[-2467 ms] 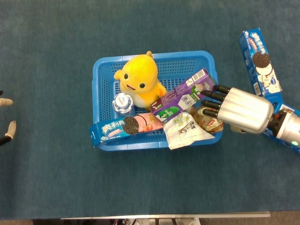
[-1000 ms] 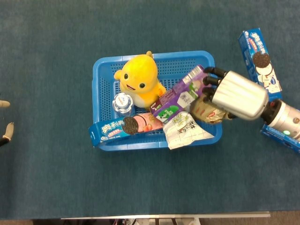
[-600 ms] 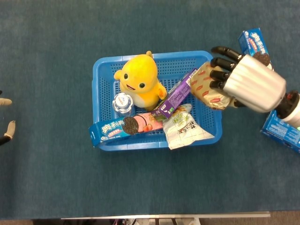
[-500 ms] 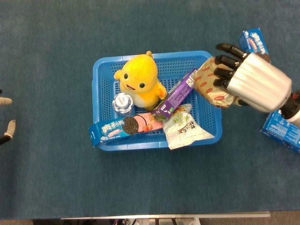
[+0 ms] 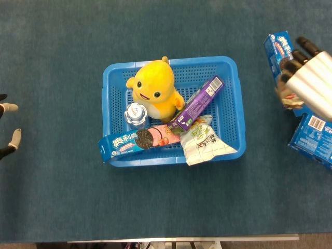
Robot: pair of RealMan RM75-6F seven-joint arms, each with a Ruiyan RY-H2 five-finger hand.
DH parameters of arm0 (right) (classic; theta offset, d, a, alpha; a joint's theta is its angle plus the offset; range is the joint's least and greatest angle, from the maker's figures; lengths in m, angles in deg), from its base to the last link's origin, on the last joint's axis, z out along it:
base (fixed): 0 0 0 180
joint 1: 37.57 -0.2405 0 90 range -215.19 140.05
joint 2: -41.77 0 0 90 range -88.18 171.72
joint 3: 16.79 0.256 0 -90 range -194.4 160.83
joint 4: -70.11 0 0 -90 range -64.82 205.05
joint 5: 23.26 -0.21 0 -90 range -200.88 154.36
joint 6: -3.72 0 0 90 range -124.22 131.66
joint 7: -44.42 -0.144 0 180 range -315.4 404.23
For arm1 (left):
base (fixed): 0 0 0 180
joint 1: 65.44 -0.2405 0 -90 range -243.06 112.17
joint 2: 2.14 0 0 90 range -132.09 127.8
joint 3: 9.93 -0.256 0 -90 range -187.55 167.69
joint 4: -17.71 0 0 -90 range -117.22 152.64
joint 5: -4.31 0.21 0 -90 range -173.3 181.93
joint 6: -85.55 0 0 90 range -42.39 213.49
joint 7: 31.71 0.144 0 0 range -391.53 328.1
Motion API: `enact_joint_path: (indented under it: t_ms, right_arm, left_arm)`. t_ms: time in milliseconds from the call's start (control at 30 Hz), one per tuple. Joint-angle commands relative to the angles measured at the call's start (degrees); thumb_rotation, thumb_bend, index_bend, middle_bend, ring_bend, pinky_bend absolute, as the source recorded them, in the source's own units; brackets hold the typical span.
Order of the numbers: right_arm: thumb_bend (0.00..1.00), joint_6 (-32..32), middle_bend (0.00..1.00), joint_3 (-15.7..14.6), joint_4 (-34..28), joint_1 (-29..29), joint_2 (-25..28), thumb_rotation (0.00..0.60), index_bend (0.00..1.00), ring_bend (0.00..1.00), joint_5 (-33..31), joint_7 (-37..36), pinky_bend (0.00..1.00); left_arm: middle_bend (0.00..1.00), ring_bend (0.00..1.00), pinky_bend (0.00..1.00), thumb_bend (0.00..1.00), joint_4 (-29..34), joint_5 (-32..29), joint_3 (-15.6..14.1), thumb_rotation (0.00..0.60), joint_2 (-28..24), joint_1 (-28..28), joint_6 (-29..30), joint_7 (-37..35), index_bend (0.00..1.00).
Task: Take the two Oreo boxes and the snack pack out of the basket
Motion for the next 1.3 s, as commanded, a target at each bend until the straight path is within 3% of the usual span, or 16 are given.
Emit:
enact_joint_path:
  t_ms: [33, 200, 400, 600, 767, 1100, 1300]
  right_arm:
    - [0.0, 7.7, 0.51, -1.1, -6.9, 0.6, 4.8, 0.6, 0.59, 0.34, -15.5, 12.6, 0.25]
    - [0.0, 10.4, 0.41, -2.6, -9.2, -2.3, 4.3, 0.6, 0.48, 0.28, -29.9, 22.7, 0.24]
    - [0.0, 10.3, 0.39, -3.7, -9.0, -4.6, 1.7, 0.6, 0.47, 0.27, -35.8, 25.9, 0.24]
    - [0.0, 4.3, 0.28, -2.2, -7.3, -2.1, -1.1, 0.6, 0.33, 0.23, -30.7, 19.7, 0.24]
    - [0.0, -5.2, 0.27, -1.9, -4.3, 3.6, -3.8, 0.6, 0.32, 0.23, -24.2, 13.7, 0.24]
    - [0.0, -20.9, 0.27, -4.5, -3.9, 15.6, -6.2, 0.6, 0.32, 0.23, -21.5, 10.5, 0.24]
    - [0.0, -30.7, 0.27, -5.9, -2.3, 23.4, -11.3, 0.6, 0.32, 0.23, -19.3, 9.4, 0.24]
  left_arm:
    - [0.19, 0.11, 0.36, 0.34, 0.1, -0.1, 0.0, 0.6, 0.0, 0.0, 0.0, 0.0, 0.32]
    - [0.19, 0.11, 0.36, 0.34, -0.4, -0.7, -0.1, 0.6, 0.1, -0.2, -0.3, -0.4, 0.32]
    - [0.19, 0.11, 0.36, 0.34, -1.0, -0.9, -0.2, 0.6, 0.2, -0.5, -0.1, -1.3, 0.32]
    - [0.19, 0.11, 0.36, 0.34, -0.3, 0.1, 0.5, 0.6, -0.7, -0.7, 2.1, -1.9, 0.32]
    - [0.19, 0.11, 0.36, 0.34, 1.4, 1.2, 1.4, 0.6, -2.5, -0.8, 4.4, -2.0, 0.32]
    - [0.2, 0.11, 0.36, 0.34, 0.6, 2.0, 2.4, 0.6, -3.0, 0.4, 4.7, -2.9, 0.32]
    - [0.2, 0.11, 0.36, 0.34, -0.6, 1.8, 3.5, 0.6, -3.2, 1.6, 4.2, -4.1, 0.32]
